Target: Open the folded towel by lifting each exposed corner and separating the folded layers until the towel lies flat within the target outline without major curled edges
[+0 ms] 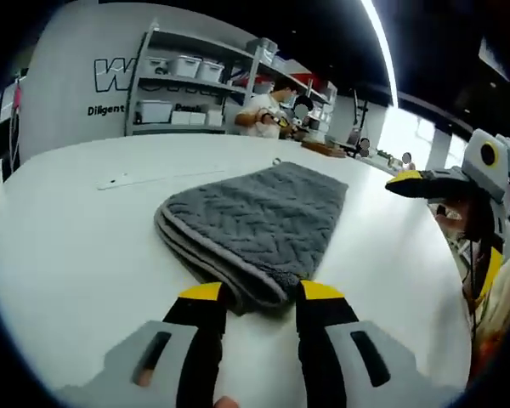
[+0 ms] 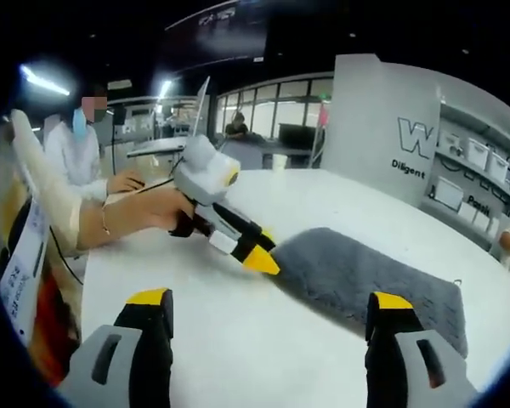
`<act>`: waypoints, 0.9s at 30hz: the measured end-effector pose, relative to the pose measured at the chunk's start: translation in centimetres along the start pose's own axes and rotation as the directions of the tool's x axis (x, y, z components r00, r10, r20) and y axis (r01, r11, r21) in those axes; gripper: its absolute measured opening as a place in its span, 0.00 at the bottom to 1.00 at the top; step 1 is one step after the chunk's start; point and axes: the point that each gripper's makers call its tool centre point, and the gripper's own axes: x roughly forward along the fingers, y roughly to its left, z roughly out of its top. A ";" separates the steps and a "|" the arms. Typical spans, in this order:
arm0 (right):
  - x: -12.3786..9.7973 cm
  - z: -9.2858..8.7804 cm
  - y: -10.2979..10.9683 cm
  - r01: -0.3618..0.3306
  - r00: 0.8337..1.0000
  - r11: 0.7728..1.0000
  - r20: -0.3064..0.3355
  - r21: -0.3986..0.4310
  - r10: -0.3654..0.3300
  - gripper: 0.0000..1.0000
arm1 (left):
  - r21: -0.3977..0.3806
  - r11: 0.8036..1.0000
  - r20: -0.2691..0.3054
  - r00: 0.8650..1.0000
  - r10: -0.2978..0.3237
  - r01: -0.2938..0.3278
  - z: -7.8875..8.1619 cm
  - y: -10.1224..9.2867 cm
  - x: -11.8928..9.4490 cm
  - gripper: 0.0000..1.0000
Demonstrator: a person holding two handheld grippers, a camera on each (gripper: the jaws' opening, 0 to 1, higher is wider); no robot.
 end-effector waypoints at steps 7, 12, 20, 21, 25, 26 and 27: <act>-0.1 -0.1 -0.1 0.002 1.000 1.000 -0.002 -0.001 -0.002 0.93 | 0.038 0.999 0.036 0.999 -0.013 0.011 0.7 -0.2 0.0 0.17; -0.2 -0.1 -0.4 0.008 1.000 1.000 0.002 0.005 -0.008 0.93 | 0.051 0.999 0.044 0.999 -0.014 0.012 0.8 -0.2 -0.4 0.11; -0.2 -0.3 -0.5 0.012 1.000 1.000 -0.006 0.005 -0.012 0.93 | 0.034 0.999 0.048 0.999 -0.002 0.001 0.5 1.3 -1.5 0.11; -0.1 -0.3 -0.5 0.011 1.000 1.000 -0.007 0.004 -0.011 0.93 | 0.034 0.999 0.047 0.999 0.000 -0.002 0.5 1.4 -1.7 0.11; -0.1 -0.3 -0.3 0.000 1.000 1.000 -0.009 0.001 0.000 0.92 | 0.028 0.999 0.049 0.999 0.014 -0.015 0.4 2.3 -2.4 0.11; -0.1 -0.3 -0.2 -0.003 1.000 1.000 -0.008 0.001 0.003 0.92 | 0.024 1.000 0.049 0.999 0.018 -0.019 0.3 2.5 -2.6 0.11; -0.1 -0.3 -0.2 -0.004 1.000 1.000 -0.008 0.001 0.004 0.92 | 0.021 1.000 0.050 0.998 0.022 -0.023 0.3 2.7 -2.7 0.11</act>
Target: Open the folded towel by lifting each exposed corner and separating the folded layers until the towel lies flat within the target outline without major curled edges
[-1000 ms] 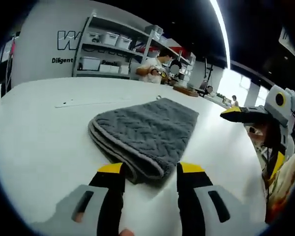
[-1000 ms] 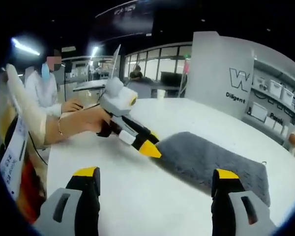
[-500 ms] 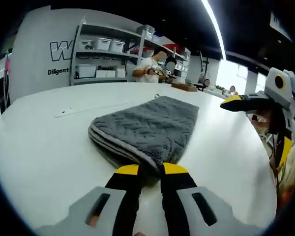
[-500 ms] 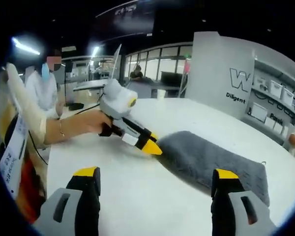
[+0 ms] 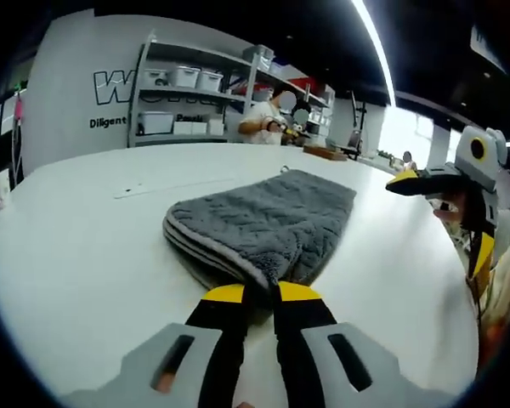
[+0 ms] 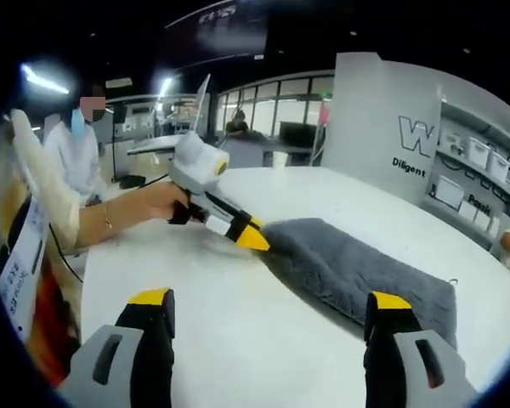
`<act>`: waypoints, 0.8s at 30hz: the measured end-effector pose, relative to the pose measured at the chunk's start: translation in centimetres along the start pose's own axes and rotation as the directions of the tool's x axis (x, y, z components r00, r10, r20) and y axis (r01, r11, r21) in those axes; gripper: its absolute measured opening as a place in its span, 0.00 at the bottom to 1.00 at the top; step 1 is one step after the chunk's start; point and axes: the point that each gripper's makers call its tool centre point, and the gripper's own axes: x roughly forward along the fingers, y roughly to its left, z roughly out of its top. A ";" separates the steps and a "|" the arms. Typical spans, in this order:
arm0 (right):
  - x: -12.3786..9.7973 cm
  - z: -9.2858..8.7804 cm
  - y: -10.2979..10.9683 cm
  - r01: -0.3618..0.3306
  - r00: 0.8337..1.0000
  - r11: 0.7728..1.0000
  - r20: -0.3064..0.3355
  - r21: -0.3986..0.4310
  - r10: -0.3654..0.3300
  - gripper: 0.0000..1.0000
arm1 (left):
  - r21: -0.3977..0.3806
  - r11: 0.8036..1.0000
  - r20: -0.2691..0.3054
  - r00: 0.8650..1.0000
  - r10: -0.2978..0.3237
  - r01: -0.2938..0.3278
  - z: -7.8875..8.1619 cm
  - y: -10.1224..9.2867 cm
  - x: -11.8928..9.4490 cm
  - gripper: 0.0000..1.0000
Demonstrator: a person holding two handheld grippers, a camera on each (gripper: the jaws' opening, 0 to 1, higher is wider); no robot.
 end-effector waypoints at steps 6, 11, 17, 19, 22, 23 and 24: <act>0.1 -0.4 -0.1 0.003 1.000 1.000 -0.015 0.001 -0.003 0.92 | -0.017 1.000 -0.004 1.000 0.006 -0.006 -0.1 0.9 -0.9 0.12; 0.0 -0.4 -0.2 0.004 1.000 1.000 -0.015 0.003 -0.004 0.92 | -0.036 0.999 -0.006 0.999 0.038 -0.038 -0.4 2.4 -1.7 0.11; 0.0 -0.4 -0.3 0.005 1.000 1.000 -0.018 0.002 -0.005 0.92 | -0.043 0.997 -0.007 0.998 0.062 -0.062 -0.4 3.2 -2.4 0.11; 0.0 -0.5 -0.2 0.004 1.000 1.000 -0.019 0.002 -0.004 0.92 | -0.044 0.997 -0.009 0.998 0.068 -0.068 -0.5 3.5 -2.6 0.11; 0.0 -0.6 -0.2 0.003 1.000 1.000 -0.023 0.001 -0.003 0.92 | -0.048 0.996 -0.010 0.997 0.076 -0.076 -0.5 4.4 -3.1 0.11; 0.0 -0.6 -0.3 0.004 1.000 1.000 -0.023 0.001 -0.004 0.92 | -0.048 0.996 -0.010 0.997 0.077 -0.077 -0.5 4.4 -3.1 0.11; 0.0 -0.6 -0.3 0.004 1.000 1.000 -0.022 0.003 -0.004 0.92 | -0.050 0.995 -0.009 0.997 0.081 -0.081 -0.4 4.7 -3.3 0.11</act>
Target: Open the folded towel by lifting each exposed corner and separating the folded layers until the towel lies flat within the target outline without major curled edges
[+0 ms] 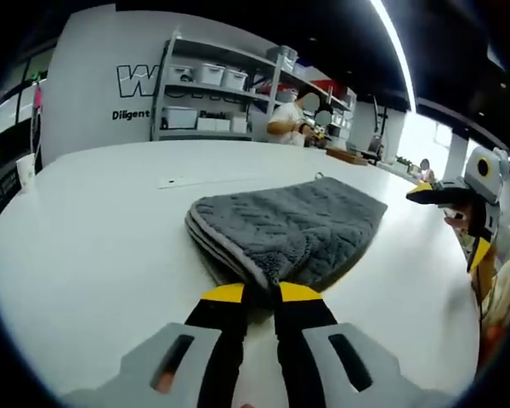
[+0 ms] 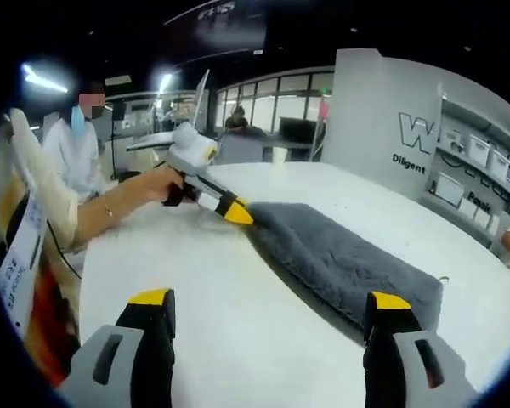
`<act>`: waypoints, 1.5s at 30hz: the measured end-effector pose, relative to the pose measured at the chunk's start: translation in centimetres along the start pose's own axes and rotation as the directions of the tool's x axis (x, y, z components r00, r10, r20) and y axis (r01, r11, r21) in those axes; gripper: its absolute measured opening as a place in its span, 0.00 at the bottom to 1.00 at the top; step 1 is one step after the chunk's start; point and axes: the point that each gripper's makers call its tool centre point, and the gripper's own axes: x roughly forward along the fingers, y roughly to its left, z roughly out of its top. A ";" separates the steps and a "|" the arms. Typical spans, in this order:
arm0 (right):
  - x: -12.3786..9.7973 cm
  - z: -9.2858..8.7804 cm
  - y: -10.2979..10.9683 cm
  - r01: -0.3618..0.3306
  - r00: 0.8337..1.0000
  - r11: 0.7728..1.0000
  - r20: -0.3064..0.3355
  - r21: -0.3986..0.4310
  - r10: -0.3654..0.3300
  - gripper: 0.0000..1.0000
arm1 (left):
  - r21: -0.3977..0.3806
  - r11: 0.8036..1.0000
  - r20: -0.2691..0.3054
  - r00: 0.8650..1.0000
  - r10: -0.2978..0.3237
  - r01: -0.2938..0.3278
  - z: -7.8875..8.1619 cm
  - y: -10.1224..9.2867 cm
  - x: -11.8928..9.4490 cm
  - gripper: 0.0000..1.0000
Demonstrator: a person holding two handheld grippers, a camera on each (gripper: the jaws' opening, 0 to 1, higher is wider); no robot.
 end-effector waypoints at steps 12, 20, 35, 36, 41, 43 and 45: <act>0.0 -0.1 -0.1 0.002 1.000 1.000 -0.005 -0.002 -0.002 0.91 | -0.040 0.997 0.017 0.997 0.074 -0.073 0.3 3.6 -2.0 0.11; 0.0 -0.2 -0.1 0.004 1.000 1.000 -0.008 -0.003 -0.004 0.91 | -0.055 0.992 0.025 0.993 0.113 -0.112 0.0 4.9 -3.3 0.11; 0.1 -0.4 -0.1 0.001 1.000 1.000 -0.016 -0.002 -0.001 0.91 | -0.082 0.984 0.037 0.986 0.163 -0.159 -1.0 5.5 -5.2 0.11; 0.1 -0.4 -0.1 0.002 1.000 1.000 -0.017 -0.002 -0.002 0.91 | -0.083 0.983 0.039 0.985 0.168 -0.164 -1.0 5.6 -5.4 0.11; 0.1 -0.5 -0.2 0.005 1.000 1.000 -0.019 0.000 -0.005 0.91 | -0.126 0.977 0.052 0.982 0.182 -0.174 -1.7 6.1 -6.2 0.11; 0.1 -0.5 -0.2 0.005 1.000 1.000 -0.020 -0.001 -0.005 0.90 | -0.128 0.976 0.053 0.982 0.182 -0.174 -1.8 6.0 -6.3 0.12; 0.1 -0.5 -0.2 0.004 1.000 1.000 -0.021 -0.002 -0.004 0.90 | -0.129 0.976 0.054 0.981 0.184 -0.175 -1.8 6.1 -6.4 0.12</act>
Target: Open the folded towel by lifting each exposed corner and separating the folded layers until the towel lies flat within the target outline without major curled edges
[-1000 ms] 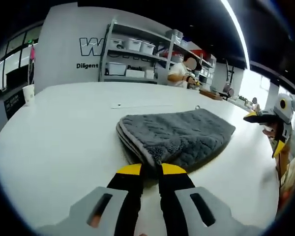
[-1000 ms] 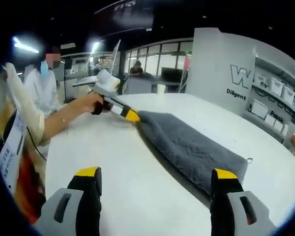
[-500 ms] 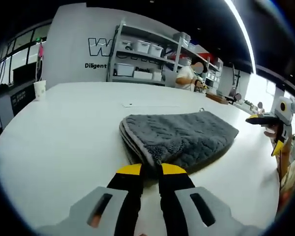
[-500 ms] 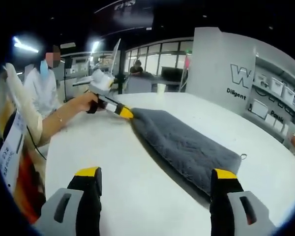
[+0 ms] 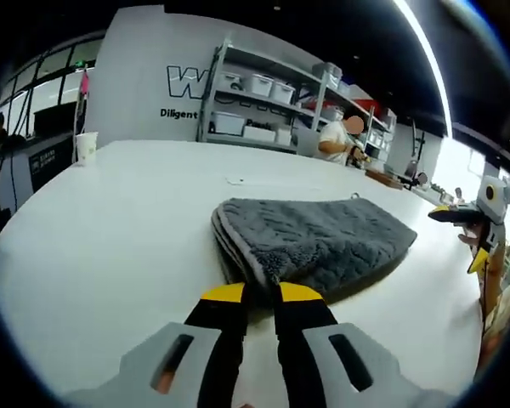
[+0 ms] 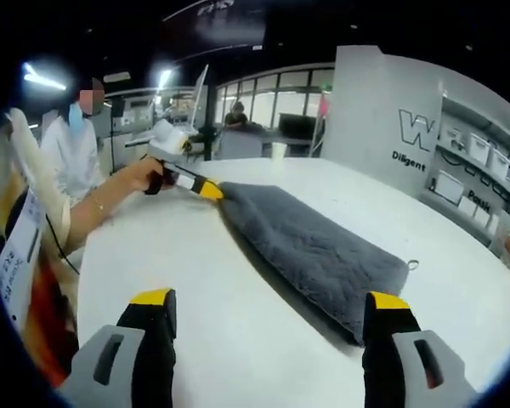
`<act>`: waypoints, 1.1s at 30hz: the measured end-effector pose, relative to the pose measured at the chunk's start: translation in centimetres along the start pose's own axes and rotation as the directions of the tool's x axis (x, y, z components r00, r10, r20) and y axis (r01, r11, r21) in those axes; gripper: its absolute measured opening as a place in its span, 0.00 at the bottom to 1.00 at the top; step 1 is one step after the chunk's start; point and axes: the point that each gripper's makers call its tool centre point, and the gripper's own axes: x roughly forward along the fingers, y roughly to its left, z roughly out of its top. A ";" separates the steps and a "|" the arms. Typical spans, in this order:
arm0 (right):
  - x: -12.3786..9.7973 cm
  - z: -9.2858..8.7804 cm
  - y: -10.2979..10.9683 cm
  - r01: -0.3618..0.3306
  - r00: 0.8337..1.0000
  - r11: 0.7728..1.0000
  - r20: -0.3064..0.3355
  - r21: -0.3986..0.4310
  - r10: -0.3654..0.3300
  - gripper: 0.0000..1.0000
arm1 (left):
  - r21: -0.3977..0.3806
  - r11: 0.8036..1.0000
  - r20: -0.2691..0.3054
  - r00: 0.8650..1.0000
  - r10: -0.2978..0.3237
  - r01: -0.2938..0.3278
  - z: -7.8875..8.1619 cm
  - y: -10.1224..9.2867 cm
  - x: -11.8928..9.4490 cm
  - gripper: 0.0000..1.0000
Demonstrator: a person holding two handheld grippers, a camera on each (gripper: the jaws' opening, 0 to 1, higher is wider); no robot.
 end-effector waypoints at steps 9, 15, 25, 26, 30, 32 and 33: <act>0.1 -0.1 0.0 -0.002 1.000 1.000 -0.010 -0.005 0.002 0.90 | 0.024 0.999 -0.011 1.000 0.025 -0.025 -0.2 0.6 0.0 0.19; 0.1 -0.1 0.1 -0.006 1.000 1.000 -0.012 -0.009 0.006 0.89 | 0.037 0.999 -0.019 0.999 0.031 -0.031 -0.3 0.7 -0.2 0.24; 0.0 -0.2 -0.2 0.009 1.000 1.000 -0.009 0.000 -0.009 0.88 | 0.058 0.998 -0.007 1.000 0.003 -0.002 0.2 0.7 -0.7 0.36; 0.0 -0.2 -0.2 0.009 1.000 1.000 -0.009 -0.001 -0.009 0.88 | 0.058 0.998 -0.006 1.000 0.001 0.000 0.2 0.7 -0.7 0.38; 0.1 -0.2 0.0 0.003 1.000 1.000 -0.011 -0.006 -0.003 0.88 | 0.047 0.999 0.002 1.000 -0.001 0.001 0.3 0.8 -1.0 0.49; 0.1 -0.2 0.1 0.000 1.000 1.000 -0.014 -0.009 0.000 0.89 | 0.019 1.000 0.011 1.000 -0.011 0.011 0.3 0.7 -1.1 0.58; 0.1 -0.2 0.1 -0.001 1.000 1.000 -0.014 -0.009 0.000 0.89 | 0.016 1.000 0.011 1.000 -0.014 0.014 0.3 0.7 -1.1 0.62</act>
